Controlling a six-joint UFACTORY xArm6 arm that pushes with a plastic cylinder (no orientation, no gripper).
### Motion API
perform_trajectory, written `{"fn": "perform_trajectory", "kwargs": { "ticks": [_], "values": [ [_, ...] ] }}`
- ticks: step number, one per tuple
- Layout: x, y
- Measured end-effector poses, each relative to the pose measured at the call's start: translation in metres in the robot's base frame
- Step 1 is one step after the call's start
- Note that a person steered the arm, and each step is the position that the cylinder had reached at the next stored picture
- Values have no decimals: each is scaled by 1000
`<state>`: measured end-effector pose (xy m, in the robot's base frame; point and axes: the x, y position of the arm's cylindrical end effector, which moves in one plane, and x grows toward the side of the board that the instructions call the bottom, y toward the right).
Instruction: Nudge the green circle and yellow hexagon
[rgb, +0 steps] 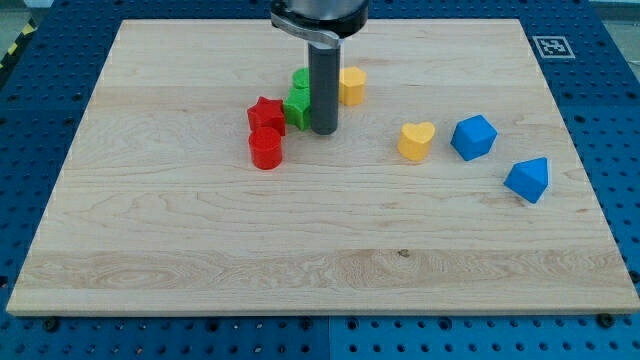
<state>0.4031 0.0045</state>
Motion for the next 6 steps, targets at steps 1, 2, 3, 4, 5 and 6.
{"fn": "perform_trajectory", "kwargs": {
  "ticks": [1, 2, 3, 4, 5, 6],
  "values": [
    [-38, -2],
    [-69, -4],
    [-80, -4],
    [-101, -4],
    [-113, -3],
    [-113, -18]
  ]
}}
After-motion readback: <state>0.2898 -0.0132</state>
